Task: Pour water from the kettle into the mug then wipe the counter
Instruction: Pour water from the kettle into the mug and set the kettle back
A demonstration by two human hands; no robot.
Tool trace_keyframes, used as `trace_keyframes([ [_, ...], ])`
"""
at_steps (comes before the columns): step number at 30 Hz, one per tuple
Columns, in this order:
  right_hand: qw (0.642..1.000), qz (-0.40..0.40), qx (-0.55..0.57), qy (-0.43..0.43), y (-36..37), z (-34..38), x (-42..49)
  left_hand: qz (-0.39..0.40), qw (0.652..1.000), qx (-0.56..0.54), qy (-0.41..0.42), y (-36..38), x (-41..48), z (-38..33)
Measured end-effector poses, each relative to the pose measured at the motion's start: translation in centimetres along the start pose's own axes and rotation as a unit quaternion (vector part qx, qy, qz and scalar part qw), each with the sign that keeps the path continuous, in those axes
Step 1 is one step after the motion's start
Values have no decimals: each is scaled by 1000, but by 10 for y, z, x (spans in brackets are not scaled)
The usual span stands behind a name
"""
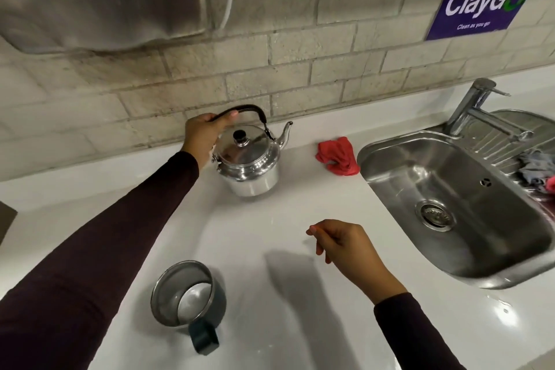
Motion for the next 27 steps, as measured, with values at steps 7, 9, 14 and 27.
trace_keyframes([
  [7, 999, 27, 8, -39, 15, 25, -2, -37, 997, -32, 57, -75, -56, -77],
  [9, 998, 35, 17, -52, 19, 33, -5, -50, 996, -30, 66, -95, -79, -92],
  [14, 995, 62, 13, -78, 41, 48, -14, -92, 992, 31, 84, -165, -147, -112],
  [27, 985, 143, -36, -95, 103, 53, -48, -138, 975, 165, 58, -254, -273, -83],
])
Point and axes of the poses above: each hand's wrist, its own x-axis towards the middle knuckle, its own y-axis out of the palm, z = x × y, the point moved 10 cm from there along x, towards the middle knuckle, and after that the axes turned 7 degrees about x, right-handed, at the moved point
